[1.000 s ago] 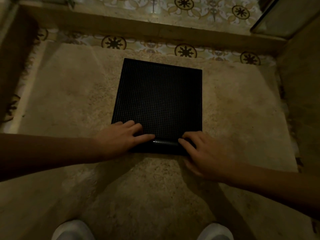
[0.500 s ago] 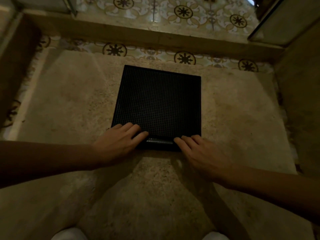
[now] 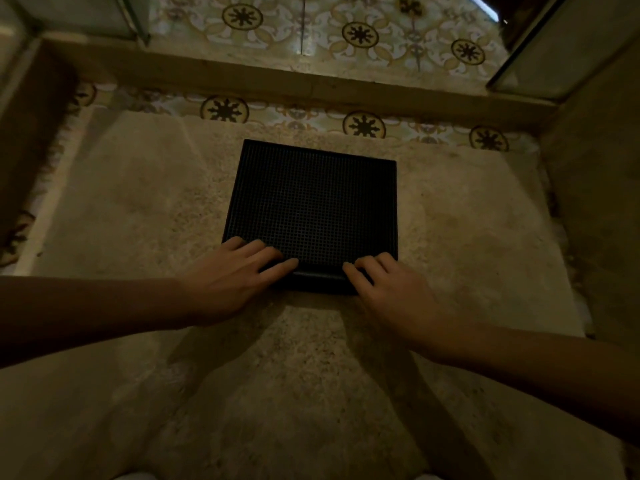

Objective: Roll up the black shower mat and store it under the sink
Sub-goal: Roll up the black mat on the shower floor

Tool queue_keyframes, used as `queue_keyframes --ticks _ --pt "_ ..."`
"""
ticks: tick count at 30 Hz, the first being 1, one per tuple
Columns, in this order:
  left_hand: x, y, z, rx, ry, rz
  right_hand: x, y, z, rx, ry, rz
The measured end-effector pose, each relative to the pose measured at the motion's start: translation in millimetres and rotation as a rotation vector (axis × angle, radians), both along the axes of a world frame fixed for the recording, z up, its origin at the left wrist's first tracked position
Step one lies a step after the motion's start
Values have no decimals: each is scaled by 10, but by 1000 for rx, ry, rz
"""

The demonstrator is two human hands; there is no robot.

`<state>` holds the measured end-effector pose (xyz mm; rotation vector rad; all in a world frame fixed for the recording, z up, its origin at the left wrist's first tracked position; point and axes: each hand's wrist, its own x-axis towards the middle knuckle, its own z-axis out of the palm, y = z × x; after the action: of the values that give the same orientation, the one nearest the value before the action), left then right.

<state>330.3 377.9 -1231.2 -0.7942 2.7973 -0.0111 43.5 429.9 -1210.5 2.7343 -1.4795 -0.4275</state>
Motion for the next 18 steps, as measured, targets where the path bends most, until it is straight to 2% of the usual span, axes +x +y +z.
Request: queue_keyframes --ticks 5,10,14,18 --pt "-56 -133 63 -17 -1 79 -32 -100 -37 55 -57 -30" --pt "-179 -111 122 -78 75 40 11 -181 -38 52 -75 -71" --pt "-193 -85 86 -82 24 40 7 -245 -71 18 -77 -20" --pt "-221 -163 104 -99 -12 63 24 -357 -89 18 0 -25"
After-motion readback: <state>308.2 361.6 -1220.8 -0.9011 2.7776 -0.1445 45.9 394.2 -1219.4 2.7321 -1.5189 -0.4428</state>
